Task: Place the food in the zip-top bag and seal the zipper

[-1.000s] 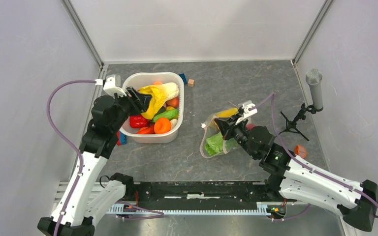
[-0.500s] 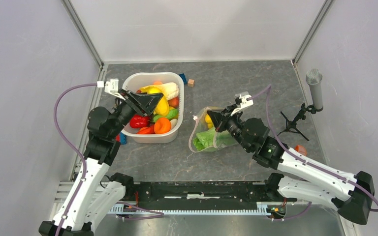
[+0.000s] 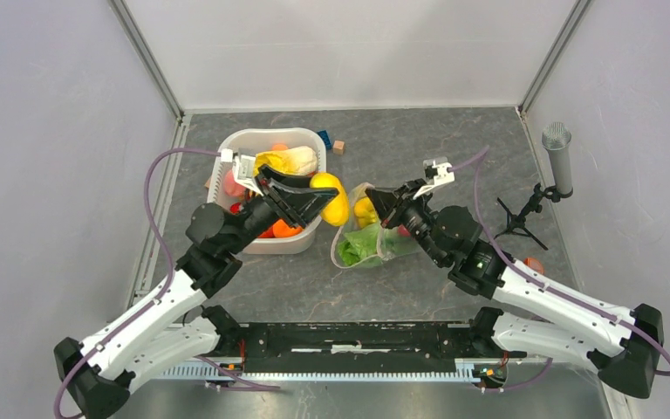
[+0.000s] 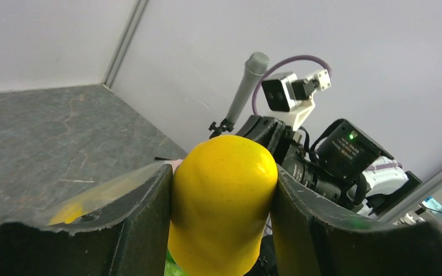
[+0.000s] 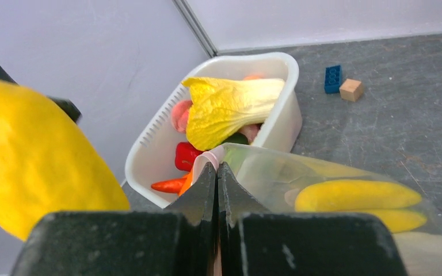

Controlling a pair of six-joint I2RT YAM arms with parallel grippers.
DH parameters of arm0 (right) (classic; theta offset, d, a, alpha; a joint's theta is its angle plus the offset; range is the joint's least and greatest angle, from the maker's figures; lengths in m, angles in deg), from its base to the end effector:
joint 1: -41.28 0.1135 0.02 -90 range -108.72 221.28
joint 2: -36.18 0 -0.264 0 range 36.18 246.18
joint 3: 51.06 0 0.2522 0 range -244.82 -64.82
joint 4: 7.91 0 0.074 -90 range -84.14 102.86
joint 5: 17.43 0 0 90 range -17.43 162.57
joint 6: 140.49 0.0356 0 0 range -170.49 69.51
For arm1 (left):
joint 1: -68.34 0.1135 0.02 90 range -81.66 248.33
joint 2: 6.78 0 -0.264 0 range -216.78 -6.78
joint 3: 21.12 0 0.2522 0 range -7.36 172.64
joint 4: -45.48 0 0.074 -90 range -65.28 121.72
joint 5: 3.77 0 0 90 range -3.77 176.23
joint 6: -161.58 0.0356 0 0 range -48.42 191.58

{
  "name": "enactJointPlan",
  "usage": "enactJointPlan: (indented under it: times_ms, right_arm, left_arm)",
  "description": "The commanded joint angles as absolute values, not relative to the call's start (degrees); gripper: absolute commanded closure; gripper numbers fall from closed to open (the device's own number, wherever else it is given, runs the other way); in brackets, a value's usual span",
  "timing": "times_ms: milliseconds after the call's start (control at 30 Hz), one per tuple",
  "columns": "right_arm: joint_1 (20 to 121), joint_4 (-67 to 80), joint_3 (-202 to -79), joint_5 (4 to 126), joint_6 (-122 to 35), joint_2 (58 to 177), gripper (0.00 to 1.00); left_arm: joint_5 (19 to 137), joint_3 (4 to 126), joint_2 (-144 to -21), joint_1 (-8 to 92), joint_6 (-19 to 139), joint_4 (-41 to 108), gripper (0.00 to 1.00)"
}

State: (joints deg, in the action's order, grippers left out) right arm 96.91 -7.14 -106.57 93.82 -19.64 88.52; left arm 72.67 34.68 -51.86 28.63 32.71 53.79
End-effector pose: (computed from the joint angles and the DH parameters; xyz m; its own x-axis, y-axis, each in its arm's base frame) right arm 0.1335 0.1723 0.3409 -0.2694 0.4528 -0.8500 -0.4971 0.6906 0.5254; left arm 0.1363 -0.1240 0.3828 -0.3015 -0.5426 -0.7840 0.7737 0.3413 -0.5337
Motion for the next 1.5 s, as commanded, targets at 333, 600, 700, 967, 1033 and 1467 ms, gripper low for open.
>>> enactJointPlan:
  times_ms: [333,600,700,967,1033,1467]
  right_arm:
    - [96.7,-11.6,-113.1,94.0,-13.8,89.1,0.97]
    - [96.7,-11.6,-112.5,94.5,-13.7,88.1,0.97]
    - [96.6,-12.1,-111.5,94.6,-13.6,87.3,0.96]
    - [96.2,-12.8,-111.2,92.9,-13.3,86.4,0.96]
    - [96.1,-12.6,-110.9,93.0,-13.2,85.9,0.96]
    - [96.0,-12.9,-109.5,94.3,-13.1,84.0,0.95]
  left_arm:
    - [89.1,34.2,-60.2,11.8,50.8,65.8,0.69]
    - [100.9,34.3,-63.4,3.7,68.3,65.9,0.64]
    - [101.9,34.6,-63.5,2.9,72.8,64.5,0.61]
    - [98.2,36.6,-65.8,2.9,74.9,60.6,0.54]
    - [97.9,36.8,-66.0,2.9,74.8,60.0,0.54]
    - [99.4,37.4,-65.6,2.9,75.0,58.0,0.25]
